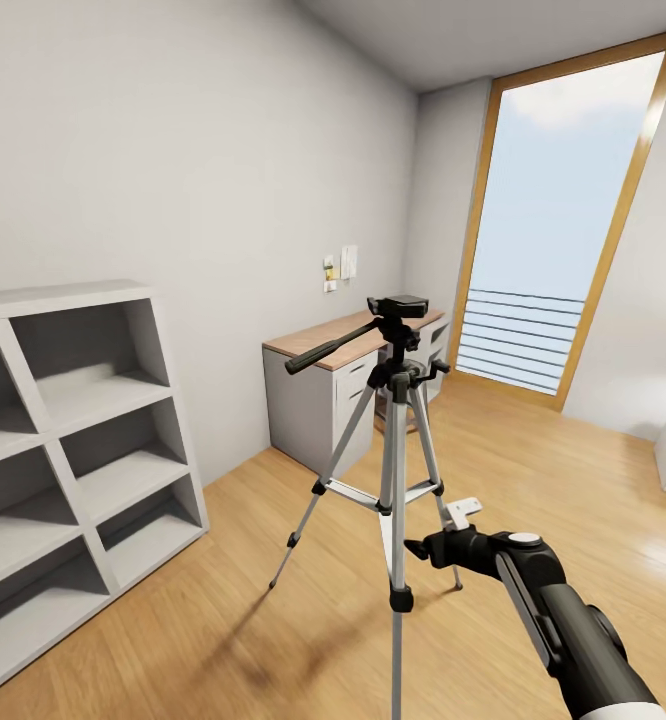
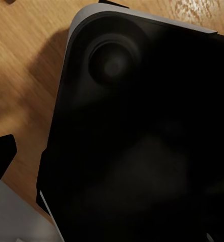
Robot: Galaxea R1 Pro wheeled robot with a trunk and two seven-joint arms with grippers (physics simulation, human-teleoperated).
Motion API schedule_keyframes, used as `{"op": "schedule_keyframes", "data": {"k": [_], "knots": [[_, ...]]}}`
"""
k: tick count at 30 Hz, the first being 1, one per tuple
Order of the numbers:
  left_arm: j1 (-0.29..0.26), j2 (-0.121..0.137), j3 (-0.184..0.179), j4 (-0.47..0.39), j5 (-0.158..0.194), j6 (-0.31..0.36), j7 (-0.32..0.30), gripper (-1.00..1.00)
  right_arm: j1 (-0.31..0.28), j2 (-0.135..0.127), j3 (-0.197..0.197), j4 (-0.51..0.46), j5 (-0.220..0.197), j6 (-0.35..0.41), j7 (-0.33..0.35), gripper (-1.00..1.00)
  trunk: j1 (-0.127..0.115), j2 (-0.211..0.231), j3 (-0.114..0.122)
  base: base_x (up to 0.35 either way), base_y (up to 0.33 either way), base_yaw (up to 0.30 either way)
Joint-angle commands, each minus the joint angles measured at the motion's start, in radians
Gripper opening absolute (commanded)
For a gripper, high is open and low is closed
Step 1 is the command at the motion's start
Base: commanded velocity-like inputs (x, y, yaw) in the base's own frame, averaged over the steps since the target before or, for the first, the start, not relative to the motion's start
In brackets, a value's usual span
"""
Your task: Attach the digital camera to the camera tripod in the bedroom.
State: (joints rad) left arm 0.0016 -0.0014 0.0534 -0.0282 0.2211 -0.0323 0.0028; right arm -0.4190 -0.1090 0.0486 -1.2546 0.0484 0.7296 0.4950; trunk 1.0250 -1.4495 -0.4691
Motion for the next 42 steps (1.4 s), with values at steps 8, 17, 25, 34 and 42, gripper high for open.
{"op": "schedule_keyframes", "data": {"k": [8,17,25,34,42], "knots": [[0.000,0.000,0.005,-0.001,0.001,-0.001,0.000,1.00,0.000,0.000,0.003,-0.001,0.004,0.005,0.005,1.00,0.000,-0.001,-0.001,0.000,0.000,0.000],[0.000,0.000,0.005,-0.001,0.001,-0.001,0.000,1.00,0.000,0.013,0.030,0.025,0.002,0.005,0.005,1.00,0.000,-0.001,-0.001,0.000,0.000,0.000],[0.000,0.000,0.005,-0.001,0.001,-0.001,0.000,1.00,0.000,0.038,0.088,0.074,0.000,-0.026,-0.006,1.00,0.000,-0.001,-0.001,0.000,0.000,0.000],[0.000,0.000,0.005,-0.001,0.001,-0.001,0.000,1.00,-0.001,0.103,0.077,0.084,0.004,-0.101,-0.036,1.00,0.000,-0.001,-0.001,0.000,0.000,0.000],[0.000,0.000,0.005,-0.001,0.001,-0.001,0.000,1.00,0.000,0.130,0.076,0.080,0.005,-0.162,-0.143,1.00,0.000,-0.001,-0.001,0.000,0.000,0.000]]}}
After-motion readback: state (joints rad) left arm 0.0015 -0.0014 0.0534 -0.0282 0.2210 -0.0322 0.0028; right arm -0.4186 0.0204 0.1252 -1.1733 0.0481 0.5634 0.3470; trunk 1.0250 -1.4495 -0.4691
